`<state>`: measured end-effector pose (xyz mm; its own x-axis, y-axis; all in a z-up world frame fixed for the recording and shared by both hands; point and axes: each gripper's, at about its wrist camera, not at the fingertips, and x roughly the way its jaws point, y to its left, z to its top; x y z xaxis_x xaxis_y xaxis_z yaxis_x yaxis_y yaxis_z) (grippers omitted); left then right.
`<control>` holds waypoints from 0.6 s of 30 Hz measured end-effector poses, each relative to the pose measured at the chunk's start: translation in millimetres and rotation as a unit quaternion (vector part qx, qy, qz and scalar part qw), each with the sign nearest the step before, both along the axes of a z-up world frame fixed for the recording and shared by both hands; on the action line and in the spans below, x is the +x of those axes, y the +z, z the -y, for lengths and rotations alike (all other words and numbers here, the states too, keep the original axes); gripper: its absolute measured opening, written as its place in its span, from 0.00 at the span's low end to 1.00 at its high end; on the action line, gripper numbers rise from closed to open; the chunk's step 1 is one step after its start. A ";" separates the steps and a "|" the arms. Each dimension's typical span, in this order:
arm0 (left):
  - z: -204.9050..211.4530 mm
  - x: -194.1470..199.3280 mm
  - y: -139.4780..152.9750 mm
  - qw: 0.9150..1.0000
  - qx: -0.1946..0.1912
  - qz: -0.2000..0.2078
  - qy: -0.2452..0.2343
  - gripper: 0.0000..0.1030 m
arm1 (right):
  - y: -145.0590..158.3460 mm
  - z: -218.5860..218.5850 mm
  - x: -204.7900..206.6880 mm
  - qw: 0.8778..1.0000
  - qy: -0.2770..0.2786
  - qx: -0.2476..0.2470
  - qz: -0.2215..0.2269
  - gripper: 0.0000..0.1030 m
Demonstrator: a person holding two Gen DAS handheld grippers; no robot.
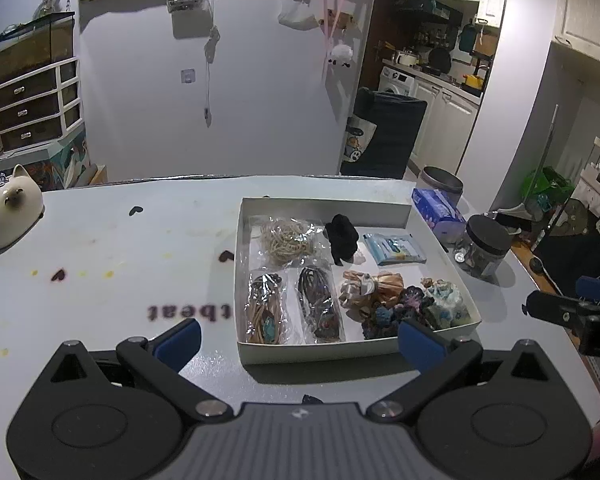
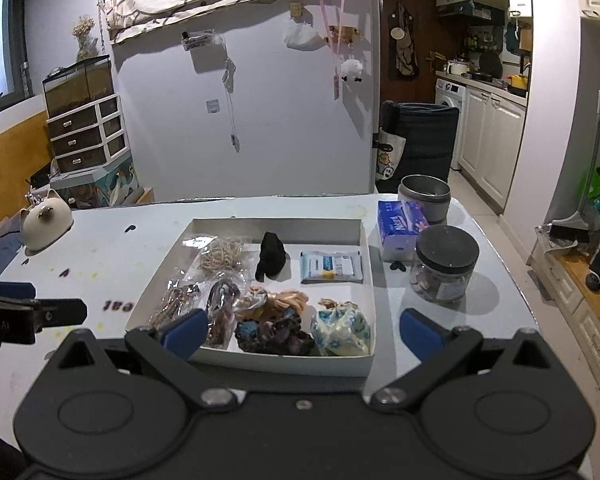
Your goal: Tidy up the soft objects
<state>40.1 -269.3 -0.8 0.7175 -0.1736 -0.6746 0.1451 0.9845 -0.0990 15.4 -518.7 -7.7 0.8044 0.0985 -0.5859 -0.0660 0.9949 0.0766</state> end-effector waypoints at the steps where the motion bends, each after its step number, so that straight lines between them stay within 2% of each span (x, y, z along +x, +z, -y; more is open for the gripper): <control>1: -0.3 0.1 0.1 1.000 0.000 0.000 0.000 1.00 | 0.1 -0.4 0.2 1.000 0.001 0.000 0.000 1.00; 18: 1.2 -0.6 -3.3 1.000 0.001 -0.002 0.001 1.00 | -0.7 -2.2 1.4 1.000 0.004 0.000 -0.003 1.00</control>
<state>39.5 -270.5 -4.1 0.7157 -0.1711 -0.6771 0.1432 0.9849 -0.0975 16.8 -516.5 -8.3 0.7999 0.1053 -0.5908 -0.0737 0.9943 0.0773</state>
